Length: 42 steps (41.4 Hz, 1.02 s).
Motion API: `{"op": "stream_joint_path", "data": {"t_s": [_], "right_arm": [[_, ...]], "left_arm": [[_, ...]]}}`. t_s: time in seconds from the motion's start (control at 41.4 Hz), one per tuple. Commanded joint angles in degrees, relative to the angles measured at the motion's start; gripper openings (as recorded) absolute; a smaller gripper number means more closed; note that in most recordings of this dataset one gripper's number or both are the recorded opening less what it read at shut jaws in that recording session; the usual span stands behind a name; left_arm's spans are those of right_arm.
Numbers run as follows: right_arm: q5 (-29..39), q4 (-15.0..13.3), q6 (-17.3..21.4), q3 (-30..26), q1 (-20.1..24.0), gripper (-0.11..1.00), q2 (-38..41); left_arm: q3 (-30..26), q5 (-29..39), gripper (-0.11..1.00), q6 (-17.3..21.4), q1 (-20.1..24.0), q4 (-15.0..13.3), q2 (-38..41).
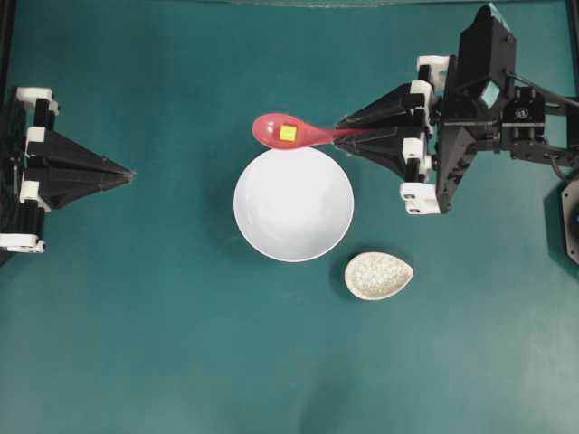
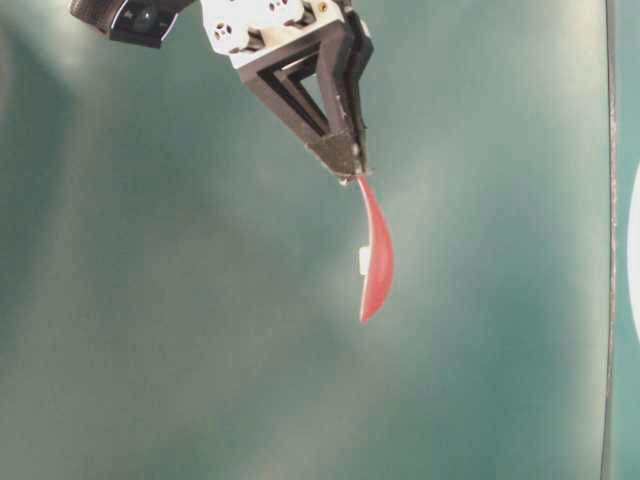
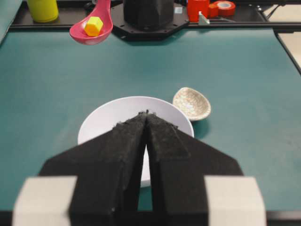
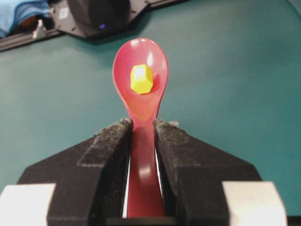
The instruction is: Scoop the yellow hexagonal prism block from the bowl with a spoon using the right arm.
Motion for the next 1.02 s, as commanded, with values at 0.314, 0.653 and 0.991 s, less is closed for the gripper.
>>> {"op": "stream_joint_path", "data": {"t_s": [0.314,0.653,0.991], "right_arm": [[0.2,-0.1,-0.6,-1.1,0.1,0.23,-0.8],[-0.2,-0.4,-0.8,-1.1,0.1,0.23,-0.8],[2.0,-0.4,-0.5,-1.2,0.1,0.23,-0.8]], "left_arm": [[-1.1,-0.3,0.0,-0.9,0.1,0.2,0.4],[-1.1,-0.3,0.0,-0.8,0.1,0.1,0.4],[-1.1,-0.5,0.0,-0.5,0.1,0.2,0.4]]}}
